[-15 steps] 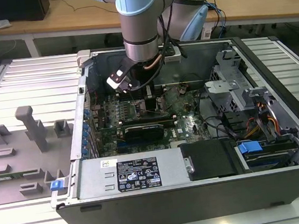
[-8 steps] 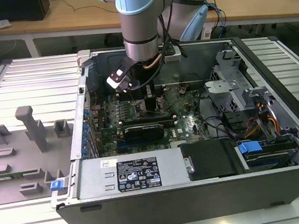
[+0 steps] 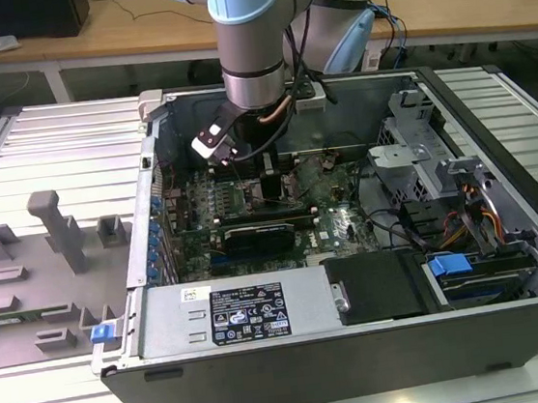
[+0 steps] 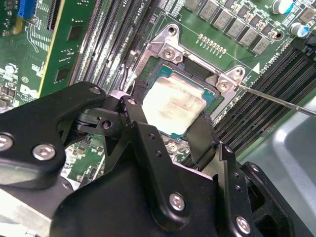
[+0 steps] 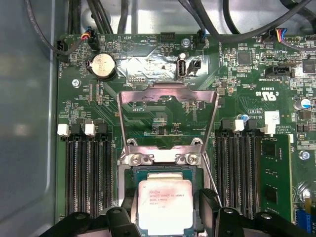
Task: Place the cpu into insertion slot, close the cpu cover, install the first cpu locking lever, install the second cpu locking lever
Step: 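Place the cpu into insertion slot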
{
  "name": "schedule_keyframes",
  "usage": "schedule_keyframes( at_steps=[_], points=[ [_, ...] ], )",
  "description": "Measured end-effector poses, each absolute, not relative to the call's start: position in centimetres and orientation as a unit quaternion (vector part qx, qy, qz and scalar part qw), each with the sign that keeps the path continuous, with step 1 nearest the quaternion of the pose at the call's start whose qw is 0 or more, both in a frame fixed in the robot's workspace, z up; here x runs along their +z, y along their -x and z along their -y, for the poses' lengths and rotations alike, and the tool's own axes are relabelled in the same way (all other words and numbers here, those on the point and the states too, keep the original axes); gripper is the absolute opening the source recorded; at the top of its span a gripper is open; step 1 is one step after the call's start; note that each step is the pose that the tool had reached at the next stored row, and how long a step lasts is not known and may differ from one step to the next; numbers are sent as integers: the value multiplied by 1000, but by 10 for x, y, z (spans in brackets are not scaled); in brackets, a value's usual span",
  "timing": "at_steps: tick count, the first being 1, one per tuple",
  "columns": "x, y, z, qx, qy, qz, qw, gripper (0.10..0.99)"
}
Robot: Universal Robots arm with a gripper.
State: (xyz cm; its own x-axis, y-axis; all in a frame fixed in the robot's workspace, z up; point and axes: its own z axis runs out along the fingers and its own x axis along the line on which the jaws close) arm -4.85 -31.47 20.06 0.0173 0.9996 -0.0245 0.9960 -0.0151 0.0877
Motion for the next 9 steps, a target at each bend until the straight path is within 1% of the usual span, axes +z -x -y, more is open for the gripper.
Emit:
schedule_keyframes(
  at_steps=[9],
  points=[
    [206,49,315,22,-712,-701,40,616]
  ],
)
